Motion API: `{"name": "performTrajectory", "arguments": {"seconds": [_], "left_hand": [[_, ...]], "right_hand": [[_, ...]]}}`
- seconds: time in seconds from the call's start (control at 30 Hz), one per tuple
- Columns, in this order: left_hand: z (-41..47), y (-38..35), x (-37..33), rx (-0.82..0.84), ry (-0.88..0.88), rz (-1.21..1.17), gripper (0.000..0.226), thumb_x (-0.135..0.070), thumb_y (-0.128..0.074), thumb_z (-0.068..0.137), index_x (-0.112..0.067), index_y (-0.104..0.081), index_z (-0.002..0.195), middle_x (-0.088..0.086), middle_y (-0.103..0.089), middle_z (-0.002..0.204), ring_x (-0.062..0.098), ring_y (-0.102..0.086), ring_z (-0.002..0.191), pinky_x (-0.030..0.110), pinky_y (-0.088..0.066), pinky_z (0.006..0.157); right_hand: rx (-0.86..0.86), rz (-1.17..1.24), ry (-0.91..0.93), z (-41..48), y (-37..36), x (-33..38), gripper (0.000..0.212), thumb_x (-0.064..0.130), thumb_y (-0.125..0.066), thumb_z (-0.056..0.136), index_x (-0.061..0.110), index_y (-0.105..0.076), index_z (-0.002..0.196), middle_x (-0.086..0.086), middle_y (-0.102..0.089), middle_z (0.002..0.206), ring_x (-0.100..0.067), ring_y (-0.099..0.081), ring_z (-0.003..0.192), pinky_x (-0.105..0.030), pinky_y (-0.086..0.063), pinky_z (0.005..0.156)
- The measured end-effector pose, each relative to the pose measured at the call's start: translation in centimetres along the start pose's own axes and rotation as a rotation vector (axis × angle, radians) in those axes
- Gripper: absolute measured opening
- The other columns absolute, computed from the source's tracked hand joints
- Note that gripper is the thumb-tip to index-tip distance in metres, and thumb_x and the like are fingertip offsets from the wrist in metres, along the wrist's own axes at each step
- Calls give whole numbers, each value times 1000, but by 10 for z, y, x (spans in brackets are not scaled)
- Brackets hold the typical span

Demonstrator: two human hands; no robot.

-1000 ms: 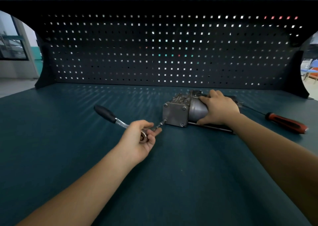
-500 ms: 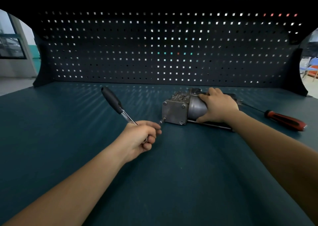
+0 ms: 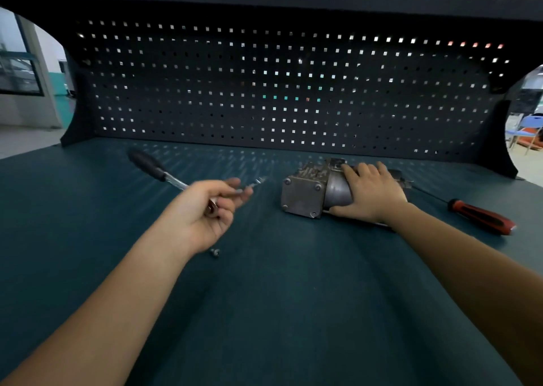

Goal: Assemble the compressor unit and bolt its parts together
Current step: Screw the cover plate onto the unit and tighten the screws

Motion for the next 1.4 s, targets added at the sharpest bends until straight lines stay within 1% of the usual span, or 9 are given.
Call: {"name": "performTrajectory", "arguments": {"seconds": [0.07,0.17,0.3,0.57,0.73,0.9,1.1,1.3,1.4], "left_hand": [[2,12,-18,-73,-123,-68,23,0,-36,90,-11,-50,76,10,-60,73,-1,-35,27,9,-27,29],[5,35,-37,-267,-347,54,22,3,-42,87,-11,-53,74,6,-57,74,0,-40,30,9,-29,32],[4,47,-49,-475,-568,343,26,1,-50,85,-18,-57,69,-2,-58,71,-2,-45,32,10,-31,34],[11,39,-45,-390,-633,410,25,-1,-51,84,-19,-59,69,-4,-61,74,-2,-47,34,10,-33,34],[24,25,-24,-306,-691,674,29,-1,-51,85,-25,-61,72,-4,-58,65,0,-54,46,12,-43,45],[54,-9,5,-118,-710,989,21,-9,-53,90,-19,-69,99,-10,-61,90,6,-53,81,14,-38,66],[95,-48,22,-69,-525,660,30,-16,-48,96,-13,-56,124,-8,-52,110,6,-46,103,24,-37,93],[109,-54,37,6,-447,610,19,-21,-44,98,-31,-60,99,-12,-55,102,3,-50,96,24,-43,80],[108,-54,35,6,-463,619,20,-20,-45,98,-31,-61,95,-13,-57,100,8,-50,103,28,-42,90]], "right_hand": [[-166,59,34,-15,12,23,81,55,-58,79,11,-31,141,-10,-31,143,-27,-27,134,-54,-10,111],[-486,380,186,-50,35,82,39,23,-72,75,3,-64,108,-20,-61,102,-35,-61,95,-44,-48,83],[-91,625,338,-56,29,171,33,39,-55,89,10,-67,100,-10,-66,93,-27,-60,91,-33,-46,74],[-85,736,336,-53,21,197,24,26,-56,90,11,-71,101,-10,-67,100,-24,-58,94,-28,-41,77],[-153,769,62,-52,8,122,20,23,-63,86,8,-73,94,-9,-72,96,-22,-65,91,-28,-45,82],[-210,838,-238,-59,-11,36,17,11,-69,81,3,-73,96,-11,-72,98,-19,-67,88,-12,-40,78],[-168,823,-199,-43,-24,37,19,4,-66,79,2,-72,97,-12,-72,98,-19,-68,87,-15,-43,81],[-198,840,-203,-36,-30,38,16,13,-70,80,6,-74,94,-7,-72,96,-19,-66,84,-23,-49,79],[-209,841,-204,-36,-29,38,16,16,-71,80,9,-75,93,-6,-73,94,-18,-66,83,-24,-50,78]]}}
Point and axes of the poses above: each hand's wrist, its own z-axis towards the middle knuckle, its own y-axis out of the back of the hand, x = y × z, the point moved 6 cm from there along z, towards the middle knuckle
